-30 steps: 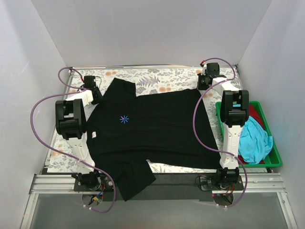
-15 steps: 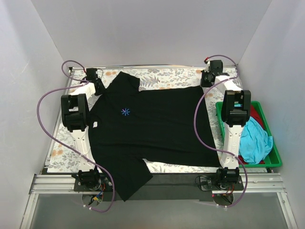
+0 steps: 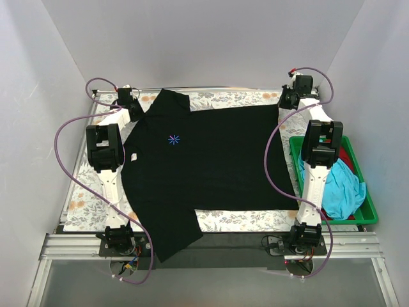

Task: Fold and stack the t-shirts
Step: Fold the tshirt

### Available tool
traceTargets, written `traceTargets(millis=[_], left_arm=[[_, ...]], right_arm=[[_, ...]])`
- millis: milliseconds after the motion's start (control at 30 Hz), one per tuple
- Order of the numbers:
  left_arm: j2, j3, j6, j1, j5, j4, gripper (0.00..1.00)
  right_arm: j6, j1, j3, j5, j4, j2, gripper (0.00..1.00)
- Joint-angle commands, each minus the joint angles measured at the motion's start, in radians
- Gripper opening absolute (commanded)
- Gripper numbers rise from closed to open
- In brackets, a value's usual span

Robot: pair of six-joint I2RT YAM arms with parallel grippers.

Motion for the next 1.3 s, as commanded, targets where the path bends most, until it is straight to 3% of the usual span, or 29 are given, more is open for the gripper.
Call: traceTargets(millis=[0,367,1267], left_arm=[[0.007,0.026,-0.014,0.009,0.021,-0.006,0.00],[-0.154,-0.066,-0.002,0.028,0.026,0.016,0.00],[-0.536,-0.450,0.033,0.028,-0.071,-0.013,0.00]], right_arm=[[0.017,-0.020,0.034,-0.046,0.040,-0.004,0.01],[-0.017,-0.033,-0.049,-0.087,0.036,-0.126,0.01],[-0.040,-0.079,-0.515,-0.043,0.004,-0.542,0.01]])
